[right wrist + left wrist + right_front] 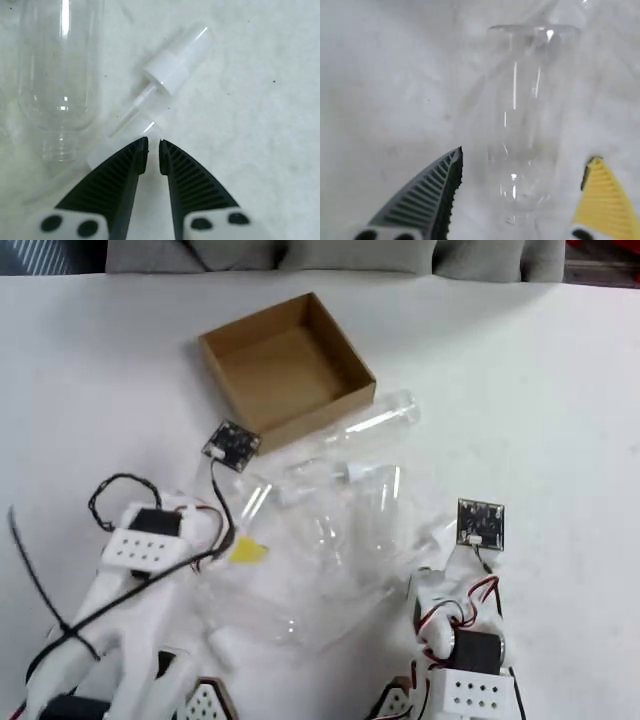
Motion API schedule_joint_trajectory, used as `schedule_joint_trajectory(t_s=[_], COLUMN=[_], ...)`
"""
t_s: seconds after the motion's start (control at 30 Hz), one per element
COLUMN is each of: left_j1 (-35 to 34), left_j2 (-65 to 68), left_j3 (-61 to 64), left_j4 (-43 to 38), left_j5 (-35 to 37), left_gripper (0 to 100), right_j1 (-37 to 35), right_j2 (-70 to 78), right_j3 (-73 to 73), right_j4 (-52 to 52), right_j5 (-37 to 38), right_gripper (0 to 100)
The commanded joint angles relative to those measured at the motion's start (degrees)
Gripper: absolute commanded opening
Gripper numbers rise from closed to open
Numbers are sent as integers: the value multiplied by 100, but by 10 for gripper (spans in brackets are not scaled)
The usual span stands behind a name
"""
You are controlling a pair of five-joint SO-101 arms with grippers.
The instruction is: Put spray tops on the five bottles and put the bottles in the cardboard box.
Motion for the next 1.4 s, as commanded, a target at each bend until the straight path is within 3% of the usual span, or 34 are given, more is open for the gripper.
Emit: schedule_joint_trajectory(t_s=[0.0,0.2,0.47,0.67,0.83,1.23,1.37], left_j1=[110,75,110,-48,-699,-2062,-2044], left_j2=[505,1024,1007,971,971,1015,1033], left_j3=[-308,-448,-484,-571,-1020,-1442,-1495], left_j4=[-404,-545,-580,-563,-536,-589,-589], left_j5=[-62,-62,-62,-44,53,3543,4053], left_gripper=[366,333,19,53,53,55,58], right_j1=[-4,4,13,13,13,13,13], right_j2=[31,31,31,31,31,31,31], right_j3=[53,53,53,53,53,53,53], right_j4=[-31,-31,-31,-31,-31,-31,-31], right_j5=[-9,-9,-9,-9,-9,-9,-9], right_gripper=[15,15,15,15,15,15,15])
